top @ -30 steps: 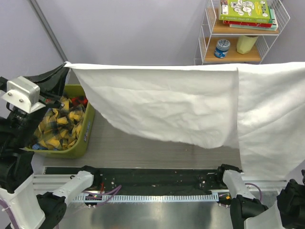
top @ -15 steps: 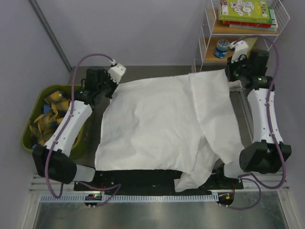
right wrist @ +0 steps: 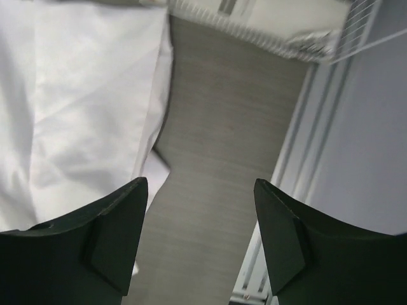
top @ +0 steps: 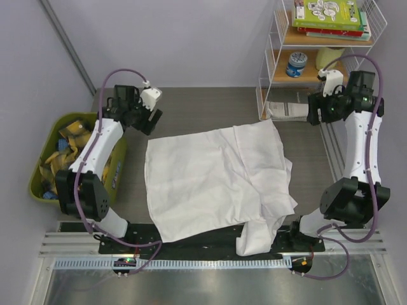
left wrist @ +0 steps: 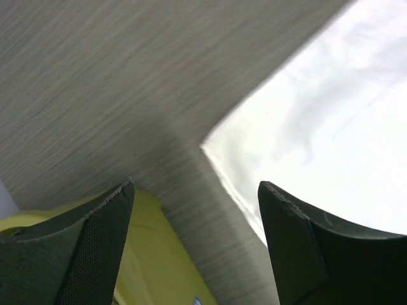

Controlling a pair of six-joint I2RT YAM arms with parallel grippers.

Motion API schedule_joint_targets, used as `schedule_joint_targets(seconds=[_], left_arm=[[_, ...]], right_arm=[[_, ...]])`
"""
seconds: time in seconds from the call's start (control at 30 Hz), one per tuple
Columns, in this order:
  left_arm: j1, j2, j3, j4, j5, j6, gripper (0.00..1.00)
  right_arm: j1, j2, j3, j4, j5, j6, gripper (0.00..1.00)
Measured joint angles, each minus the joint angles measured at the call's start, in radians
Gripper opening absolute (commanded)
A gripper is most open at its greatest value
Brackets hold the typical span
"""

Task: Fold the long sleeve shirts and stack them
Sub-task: Flatten the shirt out

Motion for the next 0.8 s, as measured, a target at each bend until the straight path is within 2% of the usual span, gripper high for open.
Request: schedule_joint_targets(seconds=[0.07, 0.2, 0.3, 0.37, 0.53, 0.67, 0.8], left_arm=[[-0.032, -0.079, -0.047, -0.032, 0.053, 0.021, 0.78], [-0.163, -0.207, -0.198, -0.103, 0.128, 0.083, 0.77], [-0.247, -0.225, -0.31, -0.161, 0.148, 0.122, 0.77], [-0.262, -0.212, -0.376, -0.196, 0.146, 0.135, 0.77], [-0.255, -0.186, -0.426, -0.233, 0.137, 0.169, 0.77], [-0.261, -0.183, -0.434, -0.231, 0.131, 0.205, 0.77], [-0.266, -0.145, -0.464, -0.22, 0.082, 0.237, 0.69]], right_arm=[[-0.031, -0.063, -0.064, -0.082, -0.025, -0.031, 0.7], [0.003, -0.145, -0.276, -0.265, -0.114, -0.102, 0.7], [0.014, -0.134, -0.405, -0.343, -0.145, -0.129, 0.7], [0.013, -0.116, -0.454, -0.38, -0.149, -0.136, 0.7], [0.039, -0.103, -0.55, -0.362, -0.144, -0.117, 0.68], [0.116, -0.063, -0.603, -0.345, -0.124, -0.084, 0.69], [0.178, 0.004, -0.605, -0.306, -0.097, -0.045, 0.68]])
